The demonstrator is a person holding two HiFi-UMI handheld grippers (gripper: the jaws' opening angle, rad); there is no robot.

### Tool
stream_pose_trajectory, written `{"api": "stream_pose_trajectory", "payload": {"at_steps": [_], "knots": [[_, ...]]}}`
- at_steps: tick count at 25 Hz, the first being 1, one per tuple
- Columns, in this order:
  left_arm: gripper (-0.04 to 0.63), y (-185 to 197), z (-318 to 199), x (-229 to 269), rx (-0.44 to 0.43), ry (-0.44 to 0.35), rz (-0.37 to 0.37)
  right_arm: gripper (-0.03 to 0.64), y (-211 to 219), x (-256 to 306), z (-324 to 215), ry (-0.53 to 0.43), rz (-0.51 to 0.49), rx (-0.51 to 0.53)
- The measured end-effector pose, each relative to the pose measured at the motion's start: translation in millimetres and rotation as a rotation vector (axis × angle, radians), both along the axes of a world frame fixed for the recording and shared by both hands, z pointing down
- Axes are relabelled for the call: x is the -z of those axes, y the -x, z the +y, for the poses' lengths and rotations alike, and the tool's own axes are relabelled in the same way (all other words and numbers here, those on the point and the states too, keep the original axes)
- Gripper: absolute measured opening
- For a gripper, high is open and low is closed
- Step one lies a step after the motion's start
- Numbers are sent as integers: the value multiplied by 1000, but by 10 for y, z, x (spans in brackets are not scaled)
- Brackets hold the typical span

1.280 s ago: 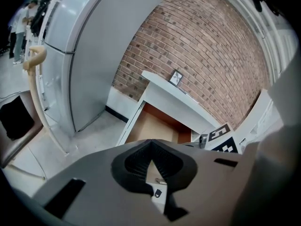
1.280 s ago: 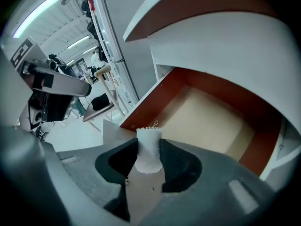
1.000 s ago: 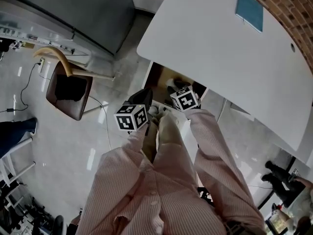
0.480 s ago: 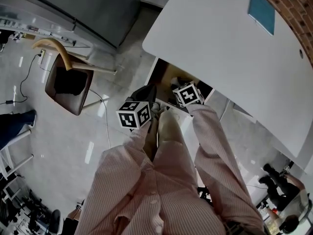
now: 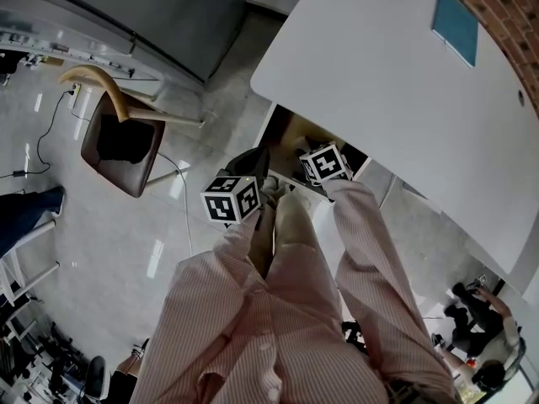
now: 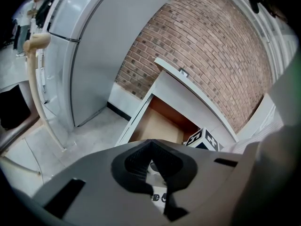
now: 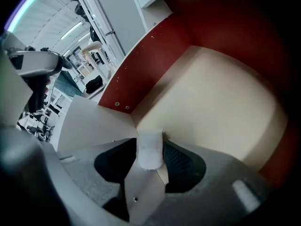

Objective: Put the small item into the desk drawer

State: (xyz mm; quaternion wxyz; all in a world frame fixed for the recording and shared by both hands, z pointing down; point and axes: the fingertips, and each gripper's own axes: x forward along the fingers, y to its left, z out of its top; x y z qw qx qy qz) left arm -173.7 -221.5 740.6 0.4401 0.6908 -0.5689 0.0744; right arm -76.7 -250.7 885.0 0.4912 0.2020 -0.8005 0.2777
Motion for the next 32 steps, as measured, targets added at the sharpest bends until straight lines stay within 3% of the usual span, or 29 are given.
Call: {"api": "stream_pose_trajectory", "payload": {"at_steps": [9,15,20,26,32], "knots": [[0,-4,60,270,-8,11,-5,132,30,505,-14,-64,-37,-28],[0,-102,145,556,-41,-4,2,21,21,956,15,-138,-66,-46],[0,-171,246,762,-91,-12,-1,8,56,1362,111,-164,-131,-55],[0,-164,271,1162,-131,-64,-4,8,82,1935,252,-185,-234,-57],[0,-82,232,1539,-121,-170,-33,6,54,2483,280,-245,-372,-113]]}}
